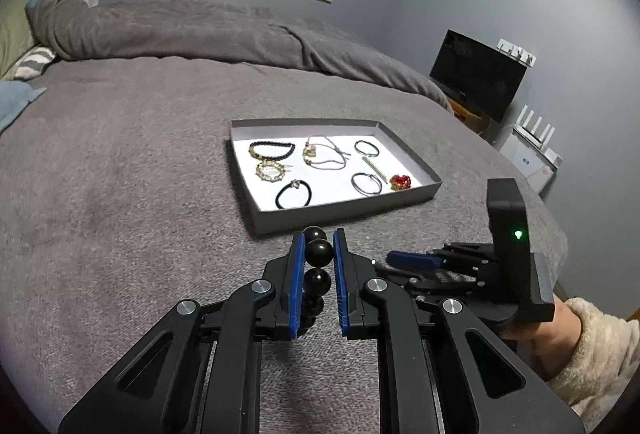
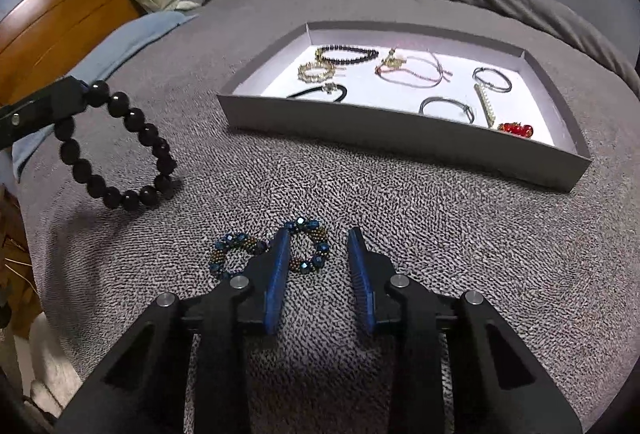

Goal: Organize jewelry
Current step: 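Grasp the blue beaded bracelet with the right gripper while the left carries the dark bracelet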

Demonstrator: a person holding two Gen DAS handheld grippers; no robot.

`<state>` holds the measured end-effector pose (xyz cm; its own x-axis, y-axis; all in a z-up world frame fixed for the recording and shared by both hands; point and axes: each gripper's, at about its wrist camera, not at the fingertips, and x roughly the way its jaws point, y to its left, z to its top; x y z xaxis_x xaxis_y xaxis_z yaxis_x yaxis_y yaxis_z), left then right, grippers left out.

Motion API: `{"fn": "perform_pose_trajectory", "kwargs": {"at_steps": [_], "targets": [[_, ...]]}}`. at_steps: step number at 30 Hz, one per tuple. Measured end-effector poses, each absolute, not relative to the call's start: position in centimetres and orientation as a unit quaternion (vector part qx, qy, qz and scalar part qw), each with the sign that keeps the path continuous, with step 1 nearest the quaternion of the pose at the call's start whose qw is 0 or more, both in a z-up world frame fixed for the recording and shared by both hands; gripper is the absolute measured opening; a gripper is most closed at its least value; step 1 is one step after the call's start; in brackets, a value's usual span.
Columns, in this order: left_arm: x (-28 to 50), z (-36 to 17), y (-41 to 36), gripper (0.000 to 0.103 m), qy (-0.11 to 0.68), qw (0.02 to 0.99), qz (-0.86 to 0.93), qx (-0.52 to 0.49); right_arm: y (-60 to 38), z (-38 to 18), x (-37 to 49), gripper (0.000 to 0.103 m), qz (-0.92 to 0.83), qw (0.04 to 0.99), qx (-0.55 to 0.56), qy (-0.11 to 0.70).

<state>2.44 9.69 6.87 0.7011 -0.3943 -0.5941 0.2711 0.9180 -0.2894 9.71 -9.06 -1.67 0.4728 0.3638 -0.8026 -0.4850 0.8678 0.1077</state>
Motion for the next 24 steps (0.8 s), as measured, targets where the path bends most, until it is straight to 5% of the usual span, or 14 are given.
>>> {"fn": "perform_pose_trajectory", "kwargs": {"at_steps": [3,7,24], "targets": [[2.4,6.5,10.0,0.015,0.343,0.917,-0.182,-0.093,-8.7,-2.1,10.3,0.029,0.247,0.848,-0.072,0.463],[2.2,6.5,10.2,0.015,0.343,0.917,-0.183,-0.095,-8.5,-2.7,10.9,0.008,0.252,0.844,-0.060,0.469],[1.6,8.3,9.9,0.015,0.327,0.922,-0.188,-0.085,-13.5,6.0,7.7,0.007,0.248,0.898,-0.049,0.361]]}}
